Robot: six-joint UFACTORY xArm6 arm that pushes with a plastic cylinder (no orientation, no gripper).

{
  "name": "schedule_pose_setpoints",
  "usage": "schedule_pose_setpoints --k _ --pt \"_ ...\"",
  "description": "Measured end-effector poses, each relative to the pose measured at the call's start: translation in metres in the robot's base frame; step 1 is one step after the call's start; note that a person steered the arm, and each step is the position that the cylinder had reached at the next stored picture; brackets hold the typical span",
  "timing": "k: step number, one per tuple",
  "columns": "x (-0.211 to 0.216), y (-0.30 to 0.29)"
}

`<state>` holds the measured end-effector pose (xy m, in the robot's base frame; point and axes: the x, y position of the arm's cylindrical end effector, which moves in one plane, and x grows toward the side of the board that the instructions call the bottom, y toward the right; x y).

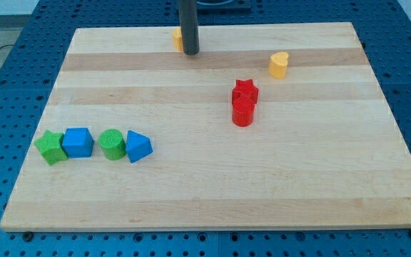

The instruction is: Place the yellow heart close to the yellow hexagon at the center top

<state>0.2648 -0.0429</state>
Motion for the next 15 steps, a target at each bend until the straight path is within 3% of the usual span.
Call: schedule_pose_setpoints --k 2,4,5,7,9,11,12,13,15 --pt "0.006 0.046" --pt "0.023 0.25" --pt "0.052 0.268" --pt "0.056 0.165" --pt "0.0 0.067" --pt "0.069 0.165" --pt "0.099 0.168" --pt "0.093 0.126" --pt "0.037 0.055"
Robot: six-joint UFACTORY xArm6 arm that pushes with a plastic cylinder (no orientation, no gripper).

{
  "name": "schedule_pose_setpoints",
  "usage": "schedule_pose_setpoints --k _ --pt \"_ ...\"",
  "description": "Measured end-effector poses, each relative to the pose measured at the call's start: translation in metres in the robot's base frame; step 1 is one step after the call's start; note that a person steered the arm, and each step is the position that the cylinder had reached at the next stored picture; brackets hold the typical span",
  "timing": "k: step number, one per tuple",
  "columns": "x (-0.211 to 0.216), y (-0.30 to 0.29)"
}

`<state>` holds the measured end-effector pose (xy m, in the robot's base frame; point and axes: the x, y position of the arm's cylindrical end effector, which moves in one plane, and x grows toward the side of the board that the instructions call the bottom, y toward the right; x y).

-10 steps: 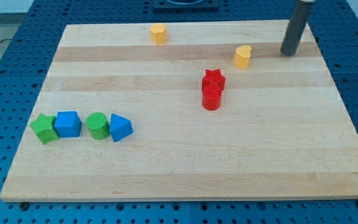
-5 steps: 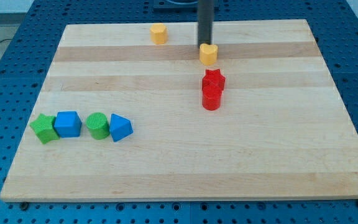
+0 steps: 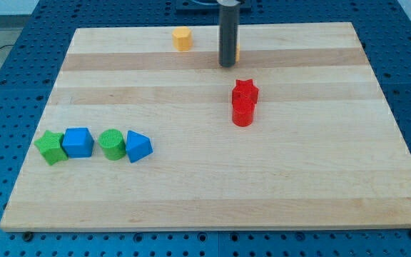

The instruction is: Place the yellow heart close to the yellow hexagon at the center top

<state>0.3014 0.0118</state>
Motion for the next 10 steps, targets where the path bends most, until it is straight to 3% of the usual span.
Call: schedule_pose_setpoints --k 2,3,5,7,8,10 --pt "0.011 0.02" --pt "-0.004 0.041" --pt "-0.055 -0.029" --pt "-0.028 -0.034" --pt "-0.018 -0.07" --pt "-0.037 -0.11"
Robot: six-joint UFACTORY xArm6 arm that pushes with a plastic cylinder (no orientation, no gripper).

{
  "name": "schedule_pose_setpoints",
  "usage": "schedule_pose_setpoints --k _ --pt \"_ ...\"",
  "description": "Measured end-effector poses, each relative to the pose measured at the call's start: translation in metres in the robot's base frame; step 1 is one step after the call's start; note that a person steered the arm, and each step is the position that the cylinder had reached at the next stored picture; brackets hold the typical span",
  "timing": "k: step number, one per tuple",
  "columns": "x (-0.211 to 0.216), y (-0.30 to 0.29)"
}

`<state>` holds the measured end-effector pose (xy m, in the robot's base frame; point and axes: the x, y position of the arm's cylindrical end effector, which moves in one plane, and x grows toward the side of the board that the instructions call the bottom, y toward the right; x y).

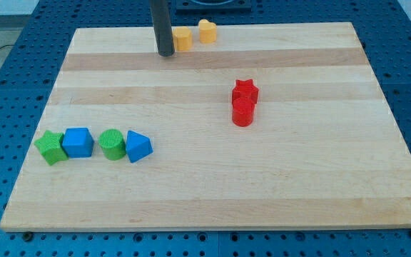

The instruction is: Place the yellow heart close to the yellow hexagon at the center top

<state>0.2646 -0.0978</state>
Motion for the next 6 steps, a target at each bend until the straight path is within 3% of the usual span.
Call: schedule_pose_setpoints --k 3,6 --pt "-0.025 0.014" --pt "0.0 0.027"
